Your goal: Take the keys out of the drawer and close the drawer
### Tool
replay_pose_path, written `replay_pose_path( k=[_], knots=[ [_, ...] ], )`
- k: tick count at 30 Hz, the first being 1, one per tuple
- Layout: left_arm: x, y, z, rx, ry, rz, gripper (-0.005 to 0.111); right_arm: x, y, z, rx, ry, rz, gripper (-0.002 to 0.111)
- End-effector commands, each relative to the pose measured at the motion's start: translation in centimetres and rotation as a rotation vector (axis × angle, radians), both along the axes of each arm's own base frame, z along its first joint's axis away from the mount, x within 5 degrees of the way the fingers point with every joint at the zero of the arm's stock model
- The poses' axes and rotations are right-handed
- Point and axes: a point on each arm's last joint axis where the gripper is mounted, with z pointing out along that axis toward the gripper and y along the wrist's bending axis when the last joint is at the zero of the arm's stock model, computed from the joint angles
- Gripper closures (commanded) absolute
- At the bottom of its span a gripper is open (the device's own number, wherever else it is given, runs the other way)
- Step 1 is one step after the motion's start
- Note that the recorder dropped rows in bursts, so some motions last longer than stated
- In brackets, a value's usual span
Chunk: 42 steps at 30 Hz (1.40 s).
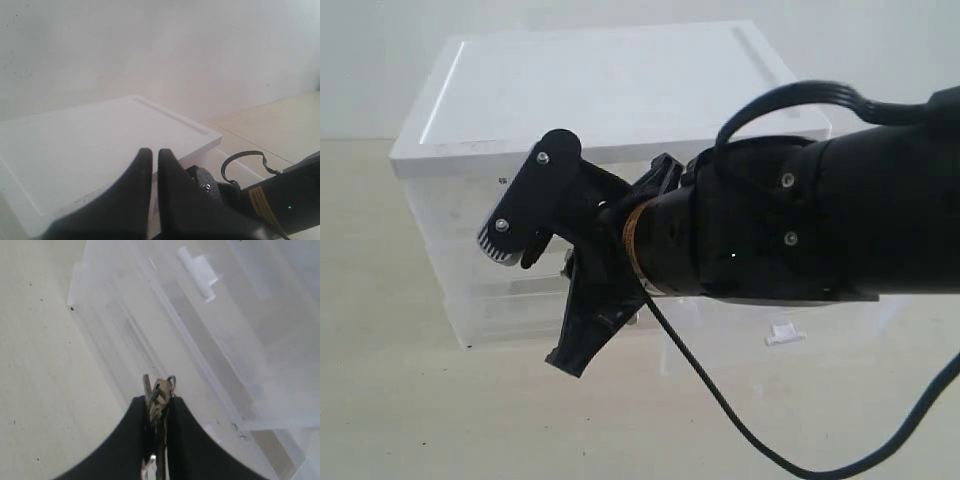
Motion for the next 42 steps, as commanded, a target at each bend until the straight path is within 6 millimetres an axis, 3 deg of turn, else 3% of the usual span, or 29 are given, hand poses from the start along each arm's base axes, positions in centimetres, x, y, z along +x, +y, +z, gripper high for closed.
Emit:
replay_pose_path(
  k=[1,3,8,10,18,21,24,29,34,39,42],
  knots=[
    [-0.1,-0.1,-0.1,-0.015,0.007,-0.008,0.102,0.1,-0.1,0.2,-0.002,-0.006,-0.014,0.107],
    [-0.1,-0.1,-0.1,-0.015,0.007,-0.008,0.102,0.1,-0.1,0.2,-0.001,-0.005,-0.015,0.098],
    [-0.1,-0.1,-0.1,-0.015,0.007,-0.008,0.102,0.1,-0.1,0.2,0.001,-0.004,-0.017,0.065],
    [-0.1,-0.1,-0.1,-0.015,0.007,-0.008,0.102,0.1,-0.1,0.2,0.003,-0.003,-0.020,0.062],
    [-0.2,-0.2,-0.1,-0.010,0.006,-0.021,0.102,0.0,-0.2,0.8,0.031,-0.010,-0.016,0.064],
    [-0.2,-0.2,-0.4,-0.006,0.013,-0.023,0.102,-0.3,-0.5,2.6,0.080,-0.039,-0.013,0.065],
    [-0.1,-0.2,-1.1,-0.018,0.039,-0.024,0.102,-0.8,-1.4,5.1,0.169,-0.053,-0.048,0.072],
    [-0.2,-0.3,-1.8,-0.038,0.066,-0.043,0.102,-2.1,-4.0,9.6,0.272,-0.115,-0.093,0.107],
    [-0.8,-1.1,-2.1,-0.023,0.052,-0.164,0.102,-3.4,-7.6,12.9,0.308,-0.164,-0.200,0.108],
    [-1.3,-3.2,-2.9,0.041,0.058,-0.475,0.102,-4.8,-10.8,15.5,0.353,-0.215,-0.271,0.108],
    [-0.6,-4.5,-4.3,0.082,0.155,-0.601,0.102,-5.4,-12.3,16.3,0.358,-0.233,-0.313,0.108]
  ],
)
